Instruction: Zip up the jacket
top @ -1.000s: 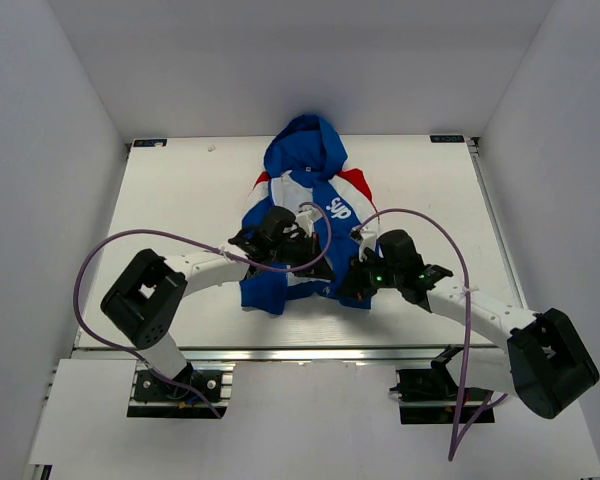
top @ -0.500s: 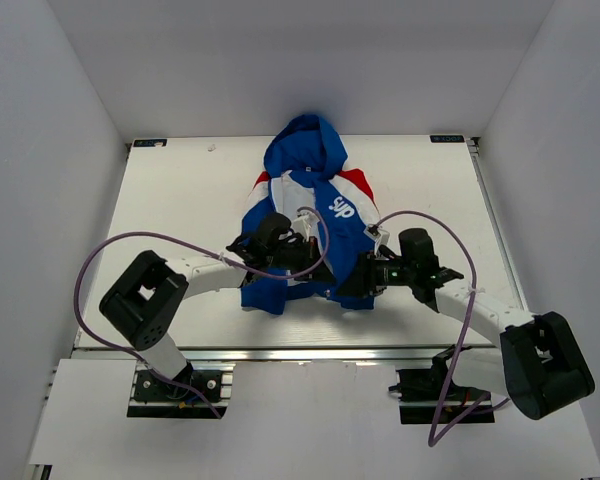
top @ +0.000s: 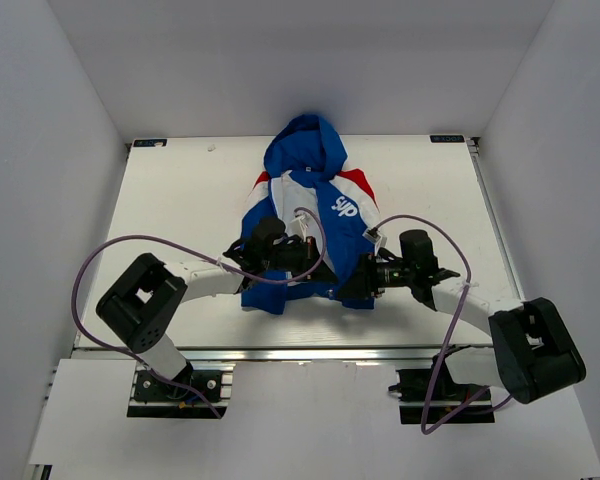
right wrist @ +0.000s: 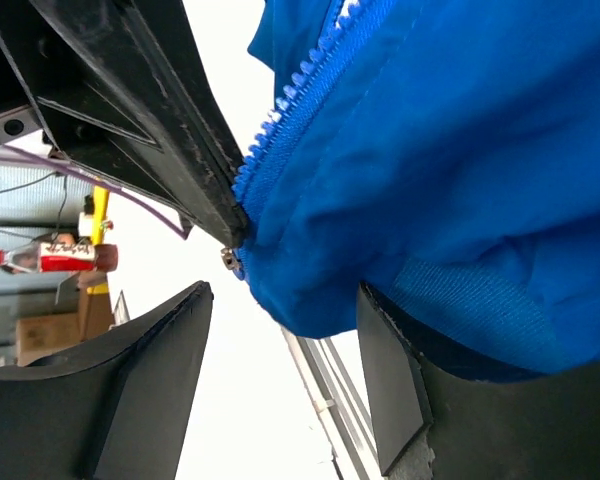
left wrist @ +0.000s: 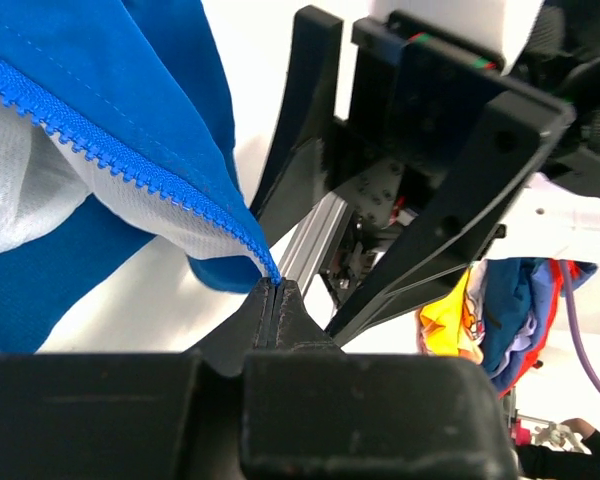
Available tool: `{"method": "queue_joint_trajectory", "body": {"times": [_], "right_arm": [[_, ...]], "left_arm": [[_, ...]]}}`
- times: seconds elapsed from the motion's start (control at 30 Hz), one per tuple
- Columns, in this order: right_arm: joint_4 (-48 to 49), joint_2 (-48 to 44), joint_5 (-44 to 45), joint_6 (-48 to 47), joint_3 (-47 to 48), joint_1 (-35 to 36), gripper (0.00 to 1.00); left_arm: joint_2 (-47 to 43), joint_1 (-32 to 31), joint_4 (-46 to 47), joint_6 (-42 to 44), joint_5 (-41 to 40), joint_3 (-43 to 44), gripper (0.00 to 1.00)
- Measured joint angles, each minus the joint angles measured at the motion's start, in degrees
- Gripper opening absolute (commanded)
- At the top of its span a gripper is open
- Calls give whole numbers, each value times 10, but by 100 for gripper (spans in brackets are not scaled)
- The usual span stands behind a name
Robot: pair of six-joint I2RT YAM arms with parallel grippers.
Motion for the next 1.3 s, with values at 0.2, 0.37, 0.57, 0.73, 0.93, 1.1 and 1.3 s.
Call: {"method": "queue_joint_trajectory", "body": {"times": [0.2,0.37,0.57,0.73,0.93,1.1,1.3], "right_arm": [[21,18,-16,7,0,0,65],[52,21,-27,20,0,0,54],[79,20,-42,34,0,0,36],[87,20,-50,40,-1,0,26],[94,20,-53,43,-1,-1,5],[94,20,-56,45,-1,-3,0],[93,20,-58,44,-1,-3,0]], "left_arm": [[-3,0,21,-14,2,-7,0],[-4,0,32,-17,1,-7,0],[-8,0,32,-18,-5,-8,0],[-11,0,32,-19,-11,-12,0],[-16,0,31,-20,-20,-18,0],[-17,-1,31,-19,-22,-18,0],[-18,-3,-4,-3,-27,-7,64]]}}
